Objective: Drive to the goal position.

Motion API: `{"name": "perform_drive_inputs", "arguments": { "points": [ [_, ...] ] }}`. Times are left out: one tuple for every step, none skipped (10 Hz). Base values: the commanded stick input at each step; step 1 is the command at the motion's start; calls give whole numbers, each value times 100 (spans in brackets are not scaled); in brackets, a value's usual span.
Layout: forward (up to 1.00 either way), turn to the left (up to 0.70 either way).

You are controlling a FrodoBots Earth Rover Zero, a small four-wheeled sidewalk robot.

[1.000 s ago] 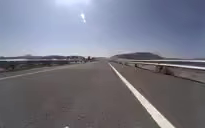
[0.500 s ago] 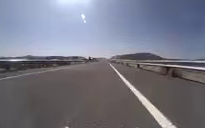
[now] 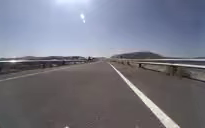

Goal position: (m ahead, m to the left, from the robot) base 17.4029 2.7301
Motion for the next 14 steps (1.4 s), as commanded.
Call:
{"name": "perform_drive_inputs", "arguments": {
  "points": [
    [100, 0],
    [100, 0],
    [100, 0],
    [100, 0],
    [100, 0],
    [100, 0],
    [100, 0],
    [100, 0],
    [100, 0],
    [100, 0],
    [100, 0],
    [100, 0],
    [100, 0],
    [100, 0]
  ]
}}
